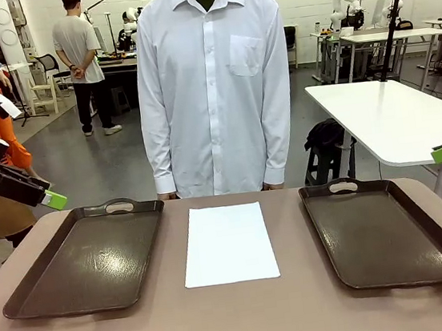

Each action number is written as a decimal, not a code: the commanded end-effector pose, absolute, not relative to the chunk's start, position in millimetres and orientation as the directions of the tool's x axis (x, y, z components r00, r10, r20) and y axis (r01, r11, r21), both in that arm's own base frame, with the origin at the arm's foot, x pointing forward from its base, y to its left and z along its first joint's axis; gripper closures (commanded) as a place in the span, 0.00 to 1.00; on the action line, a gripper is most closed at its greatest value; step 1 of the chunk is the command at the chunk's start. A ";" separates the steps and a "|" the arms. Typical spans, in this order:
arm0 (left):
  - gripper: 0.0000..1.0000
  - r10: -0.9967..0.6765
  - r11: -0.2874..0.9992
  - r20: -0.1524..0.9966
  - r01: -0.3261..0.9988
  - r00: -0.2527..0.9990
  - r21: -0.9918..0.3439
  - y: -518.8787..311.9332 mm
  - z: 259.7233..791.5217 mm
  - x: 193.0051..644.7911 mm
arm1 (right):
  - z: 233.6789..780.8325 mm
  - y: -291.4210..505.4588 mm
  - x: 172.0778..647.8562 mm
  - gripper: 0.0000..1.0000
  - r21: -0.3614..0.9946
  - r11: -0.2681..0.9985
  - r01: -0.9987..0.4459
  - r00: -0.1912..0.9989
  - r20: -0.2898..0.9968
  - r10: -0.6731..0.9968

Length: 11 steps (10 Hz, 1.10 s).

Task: Sort the A4 documents.
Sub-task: Receive the A4 Paper.

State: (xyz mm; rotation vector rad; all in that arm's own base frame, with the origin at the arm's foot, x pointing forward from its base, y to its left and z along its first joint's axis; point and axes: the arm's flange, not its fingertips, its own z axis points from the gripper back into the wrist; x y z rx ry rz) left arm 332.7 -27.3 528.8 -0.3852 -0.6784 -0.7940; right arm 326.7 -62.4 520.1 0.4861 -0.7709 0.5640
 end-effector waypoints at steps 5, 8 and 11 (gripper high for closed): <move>0.00 -0.533 0.616 0.684 0.782 0.499 -0.091 -30.8 495.3 303.1 | 509.7 -56.1 318.9 0.00 0.183 0.739 -0.648 0.566 0.765 0.307; 0.00 -0.521 0.625 0.698 0.777 0.492 -0.081 -24.4 502.0 295.1 | 510.3 -63.3 312.9 0.00 0.170 0.757 -0.630 0.565 0.769 0.298; 0.00 -0.515 0.636 0.686 0.766 0.514 -0.097 -22.7 502.5 296.2 | 512.2 -59.8 314.8 0.00 0.166 0.745 -0.646 0.562 0.764 0.317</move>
